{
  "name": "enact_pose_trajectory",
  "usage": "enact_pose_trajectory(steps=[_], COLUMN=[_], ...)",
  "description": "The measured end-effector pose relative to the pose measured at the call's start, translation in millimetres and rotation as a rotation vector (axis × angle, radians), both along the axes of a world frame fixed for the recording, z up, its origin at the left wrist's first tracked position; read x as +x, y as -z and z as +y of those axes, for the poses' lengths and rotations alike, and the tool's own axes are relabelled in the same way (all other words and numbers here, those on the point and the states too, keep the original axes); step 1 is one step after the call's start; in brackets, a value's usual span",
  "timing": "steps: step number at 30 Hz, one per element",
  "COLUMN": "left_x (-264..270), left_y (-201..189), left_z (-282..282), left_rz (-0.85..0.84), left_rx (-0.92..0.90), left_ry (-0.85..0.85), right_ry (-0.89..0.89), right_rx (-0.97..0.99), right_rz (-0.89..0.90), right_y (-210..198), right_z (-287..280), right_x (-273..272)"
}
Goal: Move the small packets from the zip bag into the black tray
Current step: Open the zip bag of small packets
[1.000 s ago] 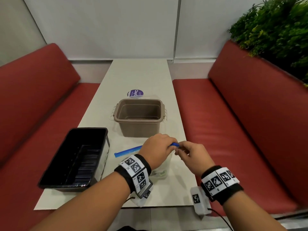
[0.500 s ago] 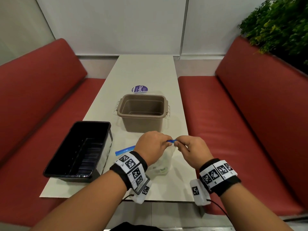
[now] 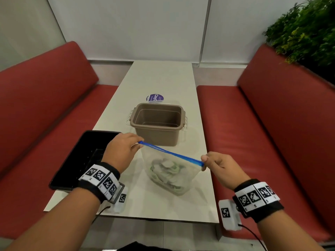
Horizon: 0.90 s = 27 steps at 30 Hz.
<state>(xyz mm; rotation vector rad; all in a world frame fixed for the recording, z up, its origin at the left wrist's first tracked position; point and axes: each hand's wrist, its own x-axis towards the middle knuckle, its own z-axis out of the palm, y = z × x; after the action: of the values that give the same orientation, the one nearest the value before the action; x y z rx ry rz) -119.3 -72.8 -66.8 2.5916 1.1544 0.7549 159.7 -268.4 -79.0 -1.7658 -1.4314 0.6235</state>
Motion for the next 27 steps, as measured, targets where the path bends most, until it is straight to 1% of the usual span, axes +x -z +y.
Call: enact_pose_trajectory(steps=[2,3,4,5,7,8,9,11,13,14,16,18,20,23,25,27], left_x=[2,4,7,11,18,22,26,33,39,41,45,48,49,46,43,39], left_y=[-6,-9,-10,-10,-5,0,4,9,9,8,3,-1,-1,1,1,2], left_z=[-8,-13,-18,-23,-27,-27,-27,-26,-27,-28,-28,-28,-26,-26,-25,-20], left_rz=[-0.084,-0.097,-0.059,0.032,0.205,0.232,0.225,0.185,0.108,0.043,-0.109,-0.19,-0.213,-0.206,-0.192,-0.191], left_rx=[-0.059,-0.122,-0.186,-0.252,-0.385,-0.449,-0.495,-0.522,-0.552,-0.594,-0.688,-0.736,-0.731,-0.72,-0.726,-0.694], left_ry=[-0.111,-0.171,-0.213,-0.231,-0.209,-0.2,-0.204,-0.211,-0.2,-0.185,-0.147,-0.103,-0.031,0.065,0.088,0.068], right_ry=[0.014,0.036,0.043,0.03,-0.041,-0.08,-0.116,-0.175,-0.217,-0.22,-0.186,-0.127,-0.08,0.003,0.094,0.196], right_rx=[-0.032,-0.048,-0.074,-0.112,-0.183,-0.214,-0.239,-0.274,-0.29,-0.292,-0.297,-0.313,-0.312,-0.279,-0.257,-0.233], right_rz=[0.057,0.079,0.097,0.112,0.121,0.125,0.143,0.172,0.178,0.194,0.236,0.317,0.369,0.375,0.32,0.254], right_y=[-4,-4,-4,-4,-4,-3,-5,-5,-5,-5,-4,-3,-3,1,3,6], right_z=[11,19,27,34,49,54,58,64,68,71,75,79,83,91,94,95], right_x=[-5,-7,-9,-13,-22,-27,-33,-45,-57,-61,-70,-78,-84,-87,-88,-86])
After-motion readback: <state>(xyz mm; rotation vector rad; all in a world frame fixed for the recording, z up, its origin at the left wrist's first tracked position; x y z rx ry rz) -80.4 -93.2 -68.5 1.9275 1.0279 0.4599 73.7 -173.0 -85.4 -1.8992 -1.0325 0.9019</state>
